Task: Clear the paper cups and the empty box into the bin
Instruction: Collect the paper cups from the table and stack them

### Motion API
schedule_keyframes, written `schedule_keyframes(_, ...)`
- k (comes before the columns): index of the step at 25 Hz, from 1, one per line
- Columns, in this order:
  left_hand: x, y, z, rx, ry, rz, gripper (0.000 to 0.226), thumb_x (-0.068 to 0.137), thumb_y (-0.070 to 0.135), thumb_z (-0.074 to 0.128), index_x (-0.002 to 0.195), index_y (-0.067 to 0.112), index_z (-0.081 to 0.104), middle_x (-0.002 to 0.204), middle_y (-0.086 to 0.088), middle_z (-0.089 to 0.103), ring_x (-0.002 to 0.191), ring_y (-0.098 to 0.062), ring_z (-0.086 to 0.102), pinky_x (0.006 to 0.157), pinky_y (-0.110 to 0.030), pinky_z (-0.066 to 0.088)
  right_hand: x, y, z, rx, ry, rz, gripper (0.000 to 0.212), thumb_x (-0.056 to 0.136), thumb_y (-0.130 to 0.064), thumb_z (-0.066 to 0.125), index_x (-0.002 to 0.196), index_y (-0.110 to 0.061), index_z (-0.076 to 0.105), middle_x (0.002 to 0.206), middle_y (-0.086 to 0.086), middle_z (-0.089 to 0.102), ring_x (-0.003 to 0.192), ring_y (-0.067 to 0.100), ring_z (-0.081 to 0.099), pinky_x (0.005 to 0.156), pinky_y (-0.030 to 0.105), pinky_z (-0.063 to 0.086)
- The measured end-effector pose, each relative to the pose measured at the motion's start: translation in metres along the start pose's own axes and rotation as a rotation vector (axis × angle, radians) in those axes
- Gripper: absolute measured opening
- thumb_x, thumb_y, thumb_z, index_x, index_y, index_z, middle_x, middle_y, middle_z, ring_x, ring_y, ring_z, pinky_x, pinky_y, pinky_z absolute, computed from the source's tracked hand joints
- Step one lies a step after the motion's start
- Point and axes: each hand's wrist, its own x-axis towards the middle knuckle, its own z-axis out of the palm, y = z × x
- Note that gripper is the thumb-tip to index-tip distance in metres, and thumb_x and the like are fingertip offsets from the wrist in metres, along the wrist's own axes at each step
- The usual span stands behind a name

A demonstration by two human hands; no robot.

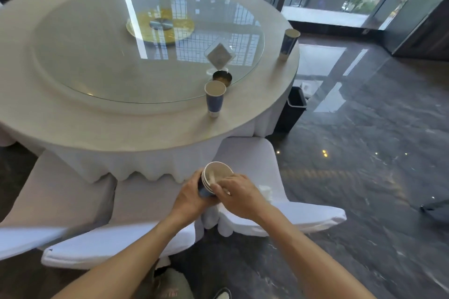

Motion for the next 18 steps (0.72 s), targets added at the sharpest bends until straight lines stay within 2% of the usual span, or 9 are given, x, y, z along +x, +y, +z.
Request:
schedule_keyframes(4, 0.007, 0.009, 0.012, 0.027, 0.003, -0.014, 0.070, 0.065, 0.037, 0.097, 0.123, 0.037, 0.058, 0.109, 0.013, 0.070, 0.096, -0.009, 0.069, 0.070, -0.018, 0.048, 0.000, 0.016, -0.011, 0.027, -0.066, 0.011, 0.040, 0.107, -0.033, 0.041, 0.068, -0.025, 0.044, 0.071, 0.005, 0.065, 0.069, 0.025, 0.053, 0.073, 0.029, 0.030)
schedule_keyframes(8, 0.033, 0.006, 0.015, 0.037, 0.016, -0.038, 0.071, 0.067, 0.037, 0.097, 0.127, 0.033, 0.059, 0.112, 0.011, 0.070, 0.095, -0.006, 0.067, 0.068, -0.016, 0.046, 0.023, 0.031, -0.019, 0.075, -0.156, 0.083, 0.050, 0.106, -0.043, 0.040, 0.072, -0.010, 0.056, 0.070, 0.007, 0.061, 0.067, 0.027, 0.054, 0.060, 0.030, 0.031)
schedule_keyframes(11, 0.069, 0.000, 0.023, 0.020, -0.005, -0.053, 0.070, 0.068, 0.035, 0.097, 0.127, 0.028, 0.060, 0.115, 0.006, 0.071, 0.099, -0.013, 0.068, 0.071, -0.019, 0.047, 0.047, 0.052, -0.024, 0.044, -0.180, 0.090, 0.043, 0.105, -0.039, 0.043, 0.084, -0.008, 0.063, 0.081, 0.010, 0.067, 0.074, 0.028, 0.058, 0.064, 0.036, 0.043)
schedule_keyframes(13, 0.090, 0.001, 0.033, 0.016, -0.034, -0.061, 0.073, 0.068, 0.035, 0.097, 0.130, 0.028, 0.059, 0.117, 0.007, 0.070, 0.100, -0.013, 0.067, 0.069, -0.014, 0.044, 0.058, 0.068, -0.028, 0.037, -0.200, 0.110, 0.037, 0.104, -0.037, 0.046, 0.090, -0.010, 0.067, 0.087, 0.009, 0.069, 0.078, 0.028, 0.060, 0.069, 0.042, 0.049)
schedule_keyframes(16, 0.116, 0.005, 0.045, -0.017, -0.050, -0.061, 0.074, 0.065, 0.039, 0.098, 0.127, 0.034, 0.058, 0.111, 0.016, 0.069, 0.093, 0.000, 0.065, 0.067, -0.005, 0.044, 0.075, 0.096, -0.036, 0.037, -0.209, 0.151, 0.029, 0.102, -0.034, 0.051, 0.103, -0.014, 0.072, 0.098, 0.008, 0.074, 0.086, 0.028, 0.065, 0.078, 0.046, 0.054)
schedule_keyframes(18, 0.129, 0.005, 0.051, -0.048, -0.057, -0.064, 0.072, 0.062, 0.044, 0.098, 0.122, 0.041, 0.057, 0.108, 0.021, 0.069, 0.095, 0.009, 0.063, 0.069, -0.002, 0.044, 0.085, 0.112, -0.039, 0.060, -0.212, 0.192, 0.027, 0.101, -0.034, 0.052, 0.105, -0.016, 0.073, 0.100, 0.007, 0.075, 0.088, 0.028, 0.065, 0.080, 0.048, 0.055)
